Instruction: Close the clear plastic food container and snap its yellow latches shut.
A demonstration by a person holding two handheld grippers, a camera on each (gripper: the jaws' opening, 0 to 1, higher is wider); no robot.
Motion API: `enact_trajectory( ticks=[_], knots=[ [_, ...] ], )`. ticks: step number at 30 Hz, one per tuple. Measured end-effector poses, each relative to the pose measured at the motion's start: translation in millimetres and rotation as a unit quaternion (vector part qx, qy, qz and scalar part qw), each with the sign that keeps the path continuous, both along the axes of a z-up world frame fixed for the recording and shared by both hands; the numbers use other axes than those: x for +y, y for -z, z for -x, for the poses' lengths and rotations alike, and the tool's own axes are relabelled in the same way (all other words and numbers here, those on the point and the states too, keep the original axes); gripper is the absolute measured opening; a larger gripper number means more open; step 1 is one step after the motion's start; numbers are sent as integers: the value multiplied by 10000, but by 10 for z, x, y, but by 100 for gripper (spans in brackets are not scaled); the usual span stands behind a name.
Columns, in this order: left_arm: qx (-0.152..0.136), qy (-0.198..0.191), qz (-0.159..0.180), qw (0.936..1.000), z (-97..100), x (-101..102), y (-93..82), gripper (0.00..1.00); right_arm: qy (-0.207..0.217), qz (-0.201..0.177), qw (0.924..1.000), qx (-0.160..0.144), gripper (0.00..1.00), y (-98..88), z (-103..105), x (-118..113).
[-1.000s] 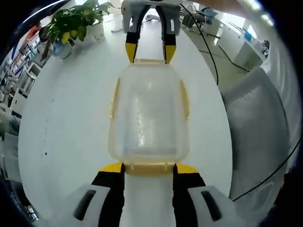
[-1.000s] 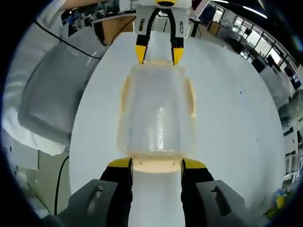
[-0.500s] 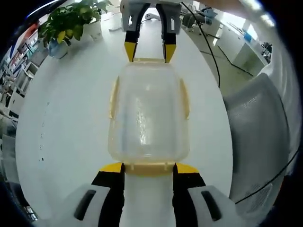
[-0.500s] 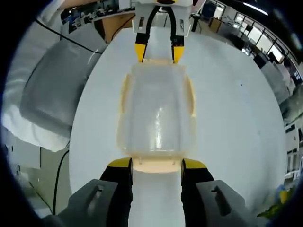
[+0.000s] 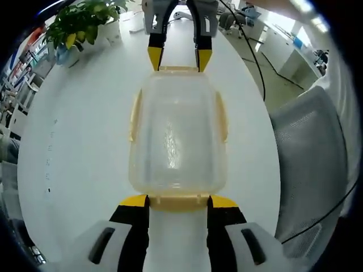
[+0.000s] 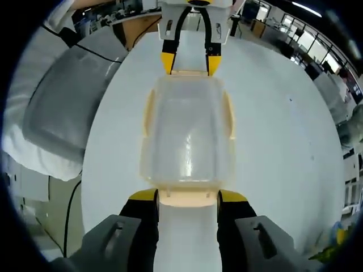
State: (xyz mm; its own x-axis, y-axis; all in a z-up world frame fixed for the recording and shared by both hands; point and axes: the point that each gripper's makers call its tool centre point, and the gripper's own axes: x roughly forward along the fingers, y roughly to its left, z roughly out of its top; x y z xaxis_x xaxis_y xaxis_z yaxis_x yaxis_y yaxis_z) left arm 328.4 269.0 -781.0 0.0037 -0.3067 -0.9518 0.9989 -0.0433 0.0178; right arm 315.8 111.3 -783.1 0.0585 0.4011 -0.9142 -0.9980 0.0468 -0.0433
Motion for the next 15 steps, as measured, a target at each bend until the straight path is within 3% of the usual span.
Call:
enact_trajectory(
  ticks=[15],
  knots=[
    [8, 6, -94, 10000, 24, 7, 13, 35, 7, -13, 10000, 20, 37, 2, 24, -3]
  ],
)
